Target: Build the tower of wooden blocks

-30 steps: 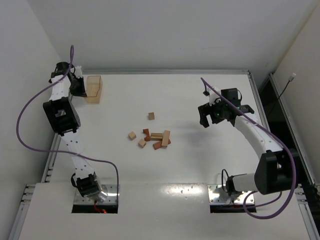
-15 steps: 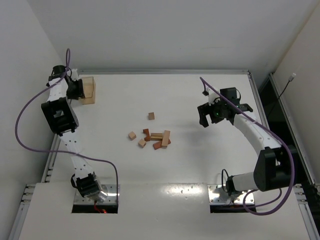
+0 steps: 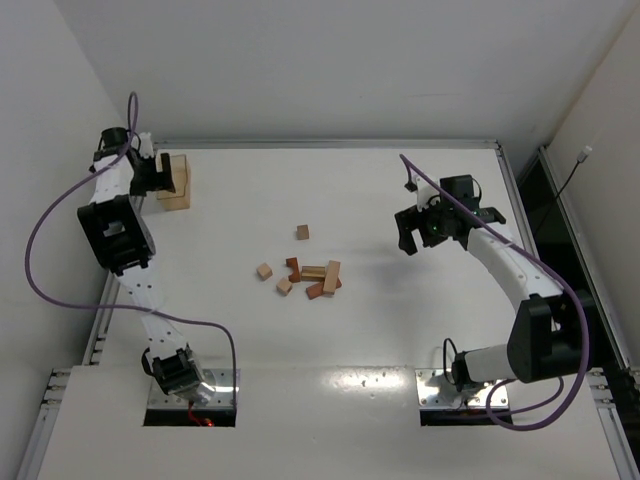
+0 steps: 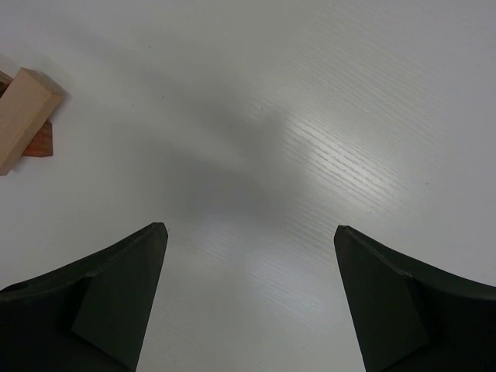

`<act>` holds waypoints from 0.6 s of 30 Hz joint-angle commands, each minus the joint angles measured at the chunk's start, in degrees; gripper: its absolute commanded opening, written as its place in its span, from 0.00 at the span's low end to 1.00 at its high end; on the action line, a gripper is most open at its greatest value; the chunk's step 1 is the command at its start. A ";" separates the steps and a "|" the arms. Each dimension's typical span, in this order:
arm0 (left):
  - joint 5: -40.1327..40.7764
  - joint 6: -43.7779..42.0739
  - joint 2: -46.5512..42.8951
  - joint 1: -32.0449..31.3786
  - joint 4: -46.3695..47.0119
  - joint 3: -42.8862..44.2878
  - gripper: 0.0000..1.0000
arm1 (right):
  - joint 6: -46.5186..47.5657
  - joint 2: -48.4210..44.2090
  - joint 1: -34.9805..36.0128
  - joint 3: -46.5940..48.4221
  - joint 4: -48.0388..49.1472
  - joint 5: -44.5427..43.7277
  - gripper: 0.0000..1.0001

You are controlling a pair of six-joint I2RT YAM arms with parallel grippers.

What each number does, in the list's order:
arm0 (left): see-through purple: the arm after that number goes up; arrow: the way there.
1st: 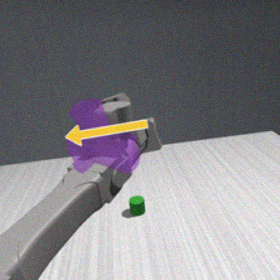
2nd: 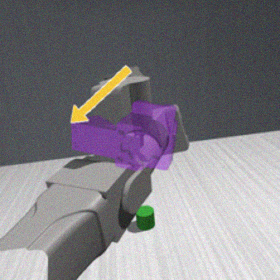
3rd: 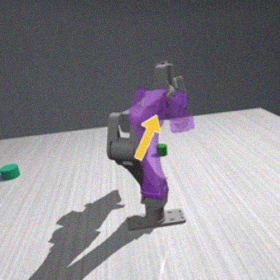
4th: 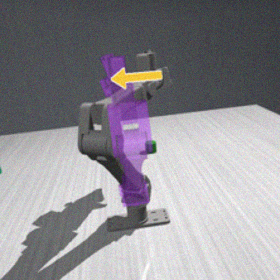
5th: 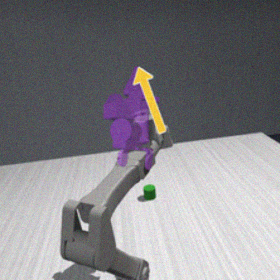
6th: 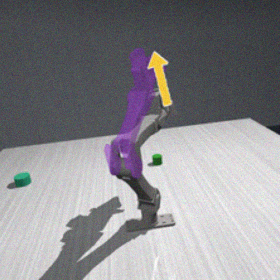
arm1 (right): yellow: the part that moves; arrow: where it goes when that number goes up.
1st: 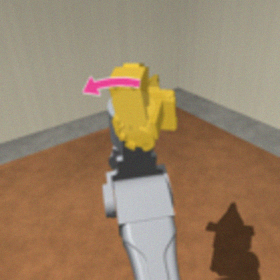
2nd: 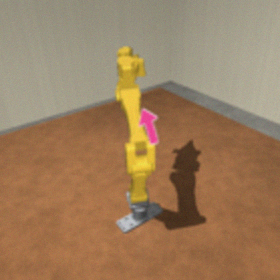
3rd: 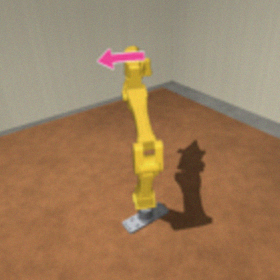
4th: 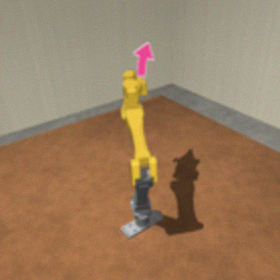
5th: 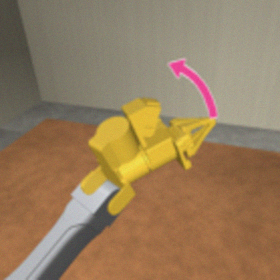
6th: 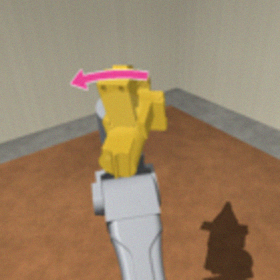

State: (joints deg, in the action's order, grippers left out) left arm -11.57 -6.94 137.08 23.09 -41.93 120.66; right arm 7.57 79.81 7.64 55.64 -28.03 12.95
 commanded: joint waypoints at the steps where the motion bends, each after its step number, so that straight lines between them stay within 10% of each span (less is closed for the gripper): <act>1: -3.80 2.09 -9.89 0.37 3.79 1.15 0.83 | 0.08 -1.68 0.27 2.46 0.26 1.46 0.87; 9: -12.94 7.38 -23.77 -0.94 -1.12 4.06 0.84 | -0.45 -5.98 2.63 1.93 0.26 4.45 0.87; 18: -17.17 1.23 -50.40 -13.15 -0.96 -31.78 0.84 | 16.04 -3.43 22.73 5.45 -3.51 4.36 0.93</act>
State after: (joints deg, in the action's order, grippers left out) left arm -25.98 -3.22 89.73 12.88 -41.56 95.57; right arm 14.28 75.57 24.75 57.98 -30.13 15.40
